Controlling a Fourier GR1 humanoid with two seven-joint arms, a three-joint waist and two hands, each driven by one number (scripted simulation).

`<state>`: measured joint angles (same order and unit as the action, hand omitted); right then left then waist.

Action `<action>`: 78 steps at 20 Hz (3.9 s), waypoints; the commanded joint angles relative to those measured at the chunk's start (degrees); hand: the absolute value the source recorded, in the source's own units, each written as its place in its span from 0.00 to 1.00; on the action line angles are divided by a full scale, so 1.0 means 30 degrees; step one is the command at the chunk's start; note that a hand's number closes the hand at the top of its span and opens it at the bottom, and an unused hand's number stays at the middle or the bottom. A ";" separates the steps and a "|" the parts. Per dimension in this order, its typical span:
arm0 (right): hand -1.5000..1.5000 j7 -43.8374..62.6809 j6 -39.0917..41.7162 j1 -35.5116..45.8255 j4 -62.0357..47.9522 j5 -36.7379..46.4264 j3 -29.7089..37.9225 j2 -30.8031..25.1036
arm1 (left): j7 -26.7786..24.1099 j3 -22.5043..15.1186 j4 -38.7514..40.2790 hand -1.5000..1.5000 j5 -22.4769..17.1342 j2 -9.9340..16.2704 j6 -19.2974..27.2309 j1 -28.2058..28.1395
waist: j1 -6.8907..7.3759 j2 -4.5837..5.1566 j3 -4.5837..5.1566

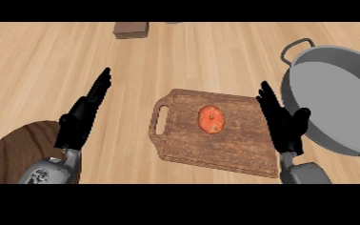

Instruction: Pick the squash from the cutting board and place it in the pot

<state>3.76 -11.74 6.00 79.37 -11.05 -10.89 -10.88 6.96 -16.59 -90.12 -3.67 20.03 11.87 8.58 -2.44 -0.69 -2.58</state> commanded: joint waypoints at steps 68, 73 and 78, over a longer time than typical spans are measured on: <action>0.00 -1.2167 1.2286 1.1482 -1.0487 2.0856 -0.5498 -0.0519 | 0.2688 0.7363 -0.2024 0.50 -0.1723 -0.1152 -0.1351 0.0532 | 0.0989 0.0247 0.0855; 0.00 -1.2382 1.0567 1.1483 -1.2519 2.2175 -0.5394 0.1077 | 0.1002 0.7660 -0.1162 0.50 -0.1866 -0.1520 -0.2164 -0.0120 | 0.1027 0.0274 0.0858; 1.00 -1.5222 0.9145 1.2243 -1.2984 2.3217 -0.5835 0.0601 | 0.2391 0.6212 -0.1544 0.50 -0.0009 -0.2907 0.0063 0.1441 | 0.1029 0.0302 0.0848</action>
<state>-38.25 19.76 40.77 44.05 56.28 -28.36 -10.85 13.73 3.68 -95.02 -5.89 13.43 9.90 11.17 0.53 0.10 -0.01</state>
